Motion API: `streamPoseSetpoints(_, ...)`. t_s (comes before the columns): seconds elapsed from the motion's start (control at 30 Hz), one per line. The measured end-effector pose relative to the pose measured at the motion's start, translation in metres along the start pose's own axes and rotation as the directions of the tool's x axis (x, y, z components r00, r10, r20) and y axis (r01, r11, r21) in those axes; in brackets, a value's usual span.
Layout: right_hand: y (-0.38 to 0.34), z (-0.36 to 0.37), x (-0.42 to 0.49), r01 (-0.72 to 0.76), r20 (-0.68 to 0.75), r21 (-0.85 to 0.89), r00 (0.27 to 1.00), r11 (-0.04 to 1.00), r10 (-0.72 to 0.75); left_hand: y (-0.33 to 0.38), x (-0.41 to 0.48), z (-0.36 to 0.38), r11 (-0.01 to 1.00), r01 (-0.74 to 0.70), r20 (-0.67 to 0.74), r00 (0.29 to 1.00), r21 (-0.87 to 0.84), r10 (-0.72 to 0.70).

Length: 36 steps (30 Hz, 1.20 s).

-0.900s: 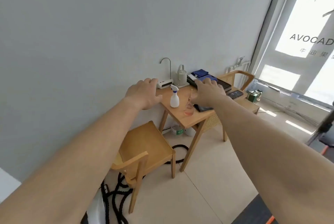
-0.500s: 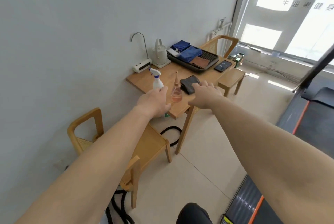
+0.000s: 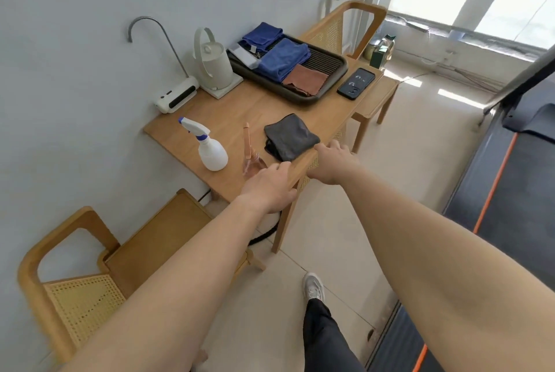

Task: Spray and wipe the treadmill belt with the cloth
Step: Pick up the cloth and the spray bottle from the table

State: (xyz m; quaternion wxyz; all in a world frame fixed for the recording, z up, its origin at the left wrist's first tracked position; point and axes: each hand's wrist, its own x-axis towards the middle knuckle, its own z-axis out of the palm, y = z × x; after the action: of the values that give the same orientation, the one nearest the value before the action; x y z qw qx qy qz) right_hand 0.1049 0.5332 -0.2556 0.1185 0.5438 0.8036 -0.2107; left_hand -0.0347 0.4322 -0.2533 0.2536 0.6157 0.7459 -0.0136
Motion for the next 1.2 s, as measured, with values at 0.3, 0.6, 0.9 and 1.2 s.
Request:
streamPoseSetpoints(0.3, 0.023, 0.034, 0.161, 0.046, 0.127, 0.047, 0.991, 0.998, -0.051, -0.006, 0.156, 0.046, 0.927, 0.25, 0.024, 0.967, -0.281, -0.253)
streamPoseSetpoints(0.6, 0.017, 0.077, 0.216, 0.124, 0.085, 0.043, 0.988, 0.991, -0.128, -0.027, 0.209, 0.102, 0.905, 0.352, -0.07, 0.923, -0.239, -0.378)
streamPoseSetpoints(0.9, 0.024, 0.081, 0.191, 0.145, 0.084, -0.05, 0.986, 0.988, -0.141, -0.032, 0.201, 0.095, 0.936, 0.19, -0.227, 0.938, -0.295, -0.262)
streamPoseSetpoints(1.2, 0.02, 0.075, 0.149, 0.131, 0.026, 0.482, 0.986, 0.866, -0.164, -0.022, 0.104, 0.05, 0.728, -0.005, -0.153, 0.979, -0.685, -0.137)
